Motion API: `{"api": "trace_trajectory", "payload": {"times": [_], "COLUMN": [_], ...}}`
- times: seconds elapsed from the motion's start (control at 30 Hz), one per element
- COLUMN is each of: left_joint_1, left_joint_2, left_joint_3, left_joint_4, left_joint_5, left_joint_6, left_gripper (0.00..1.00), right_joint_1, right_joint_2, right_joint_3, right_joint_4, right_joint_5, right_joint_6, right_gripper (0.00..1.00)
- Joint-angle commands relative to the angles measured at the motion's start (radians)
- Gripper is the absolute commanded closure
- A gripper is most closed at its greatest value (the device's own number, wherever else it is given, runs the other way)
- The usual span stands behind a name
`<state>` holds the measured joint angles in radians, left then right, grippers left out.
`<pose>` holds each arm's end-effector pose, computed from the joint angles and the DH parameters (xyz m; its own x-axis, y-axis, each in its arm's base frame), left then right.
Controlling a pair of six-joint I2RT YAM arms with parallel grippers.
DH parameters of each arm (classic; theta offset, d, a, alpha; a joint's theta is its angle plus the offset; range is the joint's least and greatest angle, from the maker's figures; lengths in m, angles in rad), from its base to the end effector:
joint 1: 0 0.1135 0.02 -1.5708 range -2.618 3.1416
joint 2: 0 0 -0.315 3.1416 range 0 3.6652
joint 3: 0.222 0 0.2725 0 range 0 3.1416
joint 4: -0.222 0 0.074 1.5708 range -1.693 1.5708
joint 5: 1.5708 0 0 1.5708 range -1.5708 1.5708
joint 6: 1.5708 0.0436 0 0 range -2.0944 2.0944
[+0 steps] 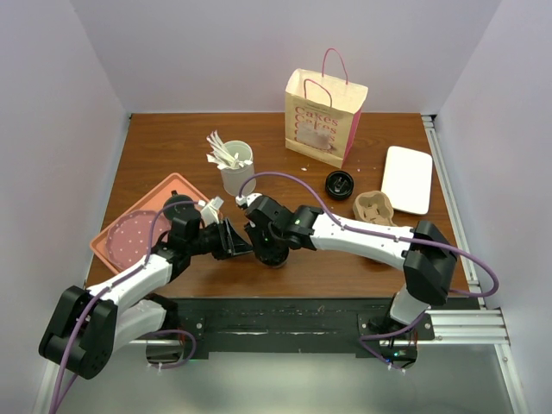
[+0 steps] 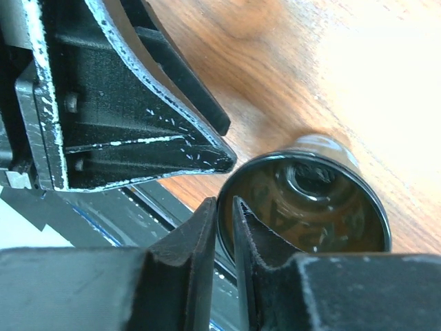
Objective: Pack the takeout coffee
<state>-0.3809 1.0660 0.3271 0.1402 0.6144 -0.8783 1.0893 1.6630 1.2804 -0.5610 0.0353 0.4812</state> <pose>0.1718 -0.0959 0.1928 -0.9081 -0.3138 -0.2774 0.0735 0.5325 -0.8432 0.1806 0.3423 0.2884 -0.7379 -0.4134 -0.5335 -0.6031 0.7587 0.2463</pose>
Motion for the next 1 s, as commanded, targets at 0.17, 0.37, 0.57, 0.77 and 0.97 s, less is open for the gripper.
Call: {"api": "trace_trajectory", "payload": {"times": [0.17, 0.37, 0.57, 0.77, 0.97], "left_joint_1": [0.002, 0.004, 0.002, 0.002, 0.004], "left_joint_2": [-0.003, 0.0, 0.005, 0.005, 0.002], "left_joint_3": [0.003, 0.004, 0.007, 0.006, 0.012], "left_joint_4": [0.019, 0.019, 0.019, 0.016, -0.007], "left_joint_5": [0.001, 0.001, 0.002, 0.001, -0.004], "left_joint_6": [0.013, 0.015, 0.016, 0.021, 0.03], "left_gripper": [0.62, 0.62, 0.62, 0.62, 0.62], "right_joint_1": [0.012, 0.024, 0.038, 0.049, 0.055], "right_joint_2": [0.009, 0.006, 0.02, 0.021, 0.004], "right_joint_3": [0.054, 0.065, 0.082, 0.096, 0.125], "right_joint_4": [-0.011, -0.045, -0.068, -0.069, -0.122], "right_joint_5": [0.014, 0.06, 0.092, 0.121, 0.173], "right_joint_6": [-0.001, 0.008, -0.004, -0.01, -0.016], "right_gripper": [0.84, 0.81, 0.86, 1.0, 1.0]}}
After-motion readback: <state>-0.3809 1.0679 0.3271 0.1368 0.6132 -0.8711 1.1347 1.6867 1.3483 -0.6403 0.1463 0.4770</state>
